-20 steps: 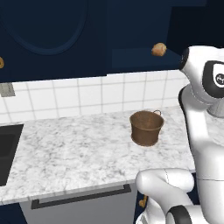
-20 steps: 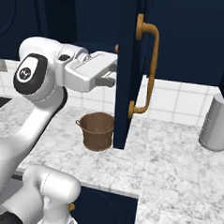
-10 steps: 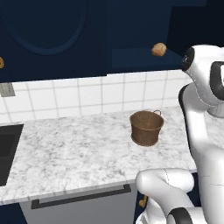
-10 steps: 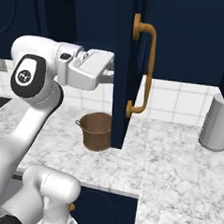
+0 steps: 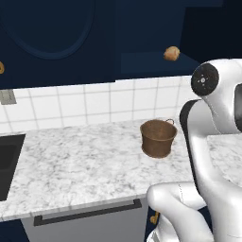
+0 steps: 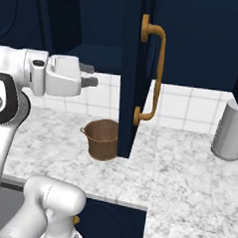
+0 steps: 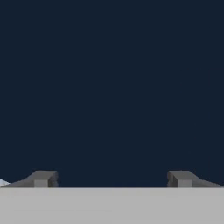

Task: Open the cabinet, pick up the bread from the cabinet and place it in the basket. Then move the basket to the dining counter.

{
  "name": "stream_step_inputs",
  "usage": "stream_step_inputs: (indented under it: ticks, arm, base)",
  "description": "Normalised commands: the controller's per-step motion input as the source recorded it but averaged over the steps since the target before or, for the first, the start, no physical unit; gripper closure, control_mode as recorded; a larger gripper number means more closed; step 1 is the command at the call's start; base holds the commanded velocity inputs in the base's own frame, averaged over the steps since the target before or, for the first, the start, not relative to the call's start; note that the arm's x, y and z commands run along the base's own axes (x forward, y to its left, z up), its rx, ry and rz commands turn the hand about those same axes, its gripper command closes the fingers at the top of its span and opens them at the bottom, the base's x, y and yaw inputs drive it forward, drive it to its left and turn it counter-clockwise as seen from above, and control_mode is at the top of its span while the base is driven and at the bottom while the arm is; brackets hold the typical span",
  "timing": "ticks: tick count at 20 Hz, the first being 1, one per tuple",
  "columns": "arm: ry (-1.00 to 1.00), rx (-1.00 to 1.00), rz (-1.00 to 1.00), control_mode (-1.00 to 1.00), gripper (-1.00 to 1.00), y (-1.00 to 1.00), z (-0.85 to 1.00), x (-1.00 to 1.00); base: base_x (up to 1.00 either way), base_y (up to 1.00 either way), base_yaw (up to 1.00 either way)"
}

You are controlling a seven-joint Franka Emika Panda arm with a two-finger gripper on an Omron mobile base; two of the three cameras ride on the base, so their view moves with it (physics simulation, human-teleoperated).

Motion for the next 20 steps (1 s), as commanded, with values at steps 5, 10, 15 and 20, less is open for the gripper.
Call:
stream_step_inputs:
  ticks: [5,10,15,20]
  arm:
    - [0.11,0.1,0.38,-1.0,-1.0,0.46,0.0,0.27]
    - [0.15,0.08,0.29,-1.0,-1.0,0.25,0.02,0.62]
    - [0.1,0.06,0.29,-1.0,-1.0,0.19,0.0,0.68]
    - [0.06,0.09,0.17,-1.0,-1.0,0.0,0.0,0.9]
  base:
    - [0.0,0.0,0.0]
    - [0.0,0.0,0.0]
    - [0.0,0.0,0.0]
    - [0.0,0.0,0.0]
